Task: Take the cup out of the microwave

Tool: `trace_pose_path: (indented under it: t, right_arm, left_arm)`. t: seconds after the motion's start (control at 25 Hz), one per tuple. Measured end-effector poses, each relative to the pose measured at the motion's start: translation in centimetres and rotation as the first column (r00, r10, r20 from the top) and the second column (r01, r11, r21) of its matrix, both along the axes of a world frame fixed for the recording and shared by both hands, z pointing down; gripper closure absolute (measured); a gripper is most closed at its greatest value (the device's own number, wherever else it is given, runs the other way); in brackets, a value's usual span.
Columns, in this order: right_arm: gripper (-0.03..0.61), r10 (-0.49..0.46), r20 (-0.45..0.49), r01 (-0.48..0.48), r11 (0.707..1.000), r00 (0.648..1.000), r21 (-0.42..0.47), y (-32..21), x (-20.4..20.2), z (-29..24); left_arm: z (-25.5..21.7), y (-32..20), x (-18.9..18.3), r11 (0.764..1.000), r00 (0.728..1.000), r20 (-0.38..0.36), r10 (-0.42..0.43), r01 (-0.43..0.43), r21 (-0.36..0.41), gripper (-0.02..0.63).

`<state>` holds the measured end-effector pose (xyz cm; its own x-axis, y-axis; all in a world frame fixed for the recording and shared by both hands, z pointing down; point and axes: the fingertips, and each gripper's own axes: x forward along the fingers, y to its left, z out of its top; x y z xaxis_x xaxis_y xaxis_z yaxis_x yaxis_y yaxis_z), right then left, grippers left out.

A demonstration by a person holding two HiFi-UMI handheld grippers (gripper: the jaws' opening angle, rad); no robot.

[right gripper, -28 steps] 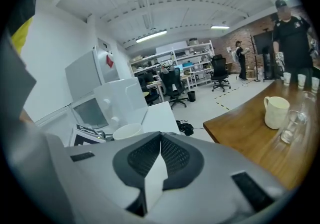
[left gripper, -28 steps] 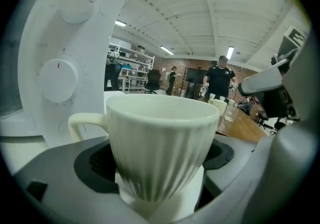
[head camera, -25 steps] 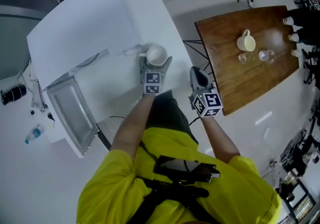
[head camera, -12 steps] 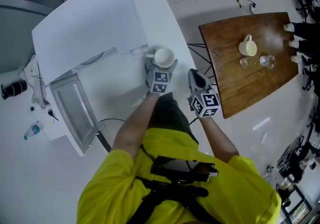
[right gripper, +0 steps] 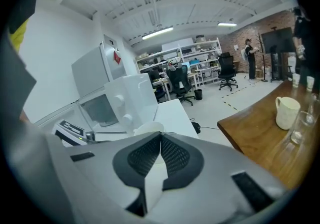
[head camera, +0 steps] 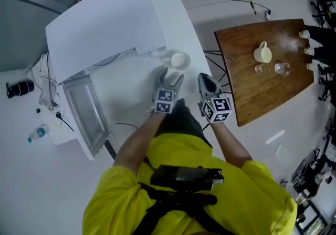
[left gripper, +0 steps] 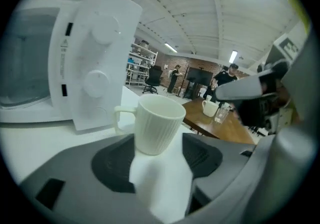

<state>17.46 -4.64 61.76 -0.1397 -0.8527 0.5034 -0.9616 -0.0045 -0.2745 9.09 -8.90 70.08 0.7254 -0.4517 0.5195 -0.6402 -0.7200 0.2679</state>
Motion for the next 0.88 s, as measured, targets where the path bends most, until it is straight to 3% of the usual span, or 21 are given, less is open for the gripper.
trace_pose_path:
  t: [0.08, 0.24, 0.36, 0.44, 0.56, 0.76, 0.88]
  right_arm:
    - [0.572, -0.003, -0.015, 0.003, 1.0, 1.0, 0.011, -0.3, -0.2, -1.6]
    - [0.572, -0.035, -0.049, 0.039, 0.996, 0.998, 0.078, -2.1, -0.8, -7.3]
    - [0.572, -0.107, -0.055, 0.116, 0.977, 0.993, 0.179, -4.8, -3.0, -12.7]
    - [0.574, -0.185, -0.068, 0.196, 0.949, 0.98, 0.248, -6.8, -5.3, -16.3]
    - [0.574, -0.273, -0.084, 0.285, 0.899, 0.958, 0.332, -8.5, -8.6, -21.1]
    - [0.574, -0.346, -0.08, 0.345, 0.837, 0.935, 0.425, -10.0, -12.2, -26.8]
    - [0.575, -0.404, -0.106, 0.406, 0.799, 0.909, 0.442, -10.6, -14.4, -28.5]
  left_arm:
    - [-3.6, 0.5, -2.3, 1.0, 0.999, -0.048, -0.005, 0.004, -0.02, 0.556]
    - [-14.2, -0.7, -8.3, 0.997, 0.992, -0.119, -0.033, 0.04, 0.063, 0.592]
    - [-21.4, -2.7, -14.9, 0.98, 0.981, -0.145, -0.132, 0.151, 0.128, 0.607]
    - [-25.6, -3.9, -20.4, 0.935, 0.946, -0.186, -0.266, 0.3, 0.19, 0.607]
    - [-30.5, -3.5, -28.1, 0.834, 0.868, -0.219, -0.445, 0.491, 0.25, 0.607]
    - [-34.6, -0.1, -37.2, 0.725, 0.783, -0.178, -0.596, 0.62, 0.299, 0.607]
    - [-35.3, 1.2, -40.5, 0.679, 0.739, -0.163, -0.653, 0.667, 0.307, 0.607]
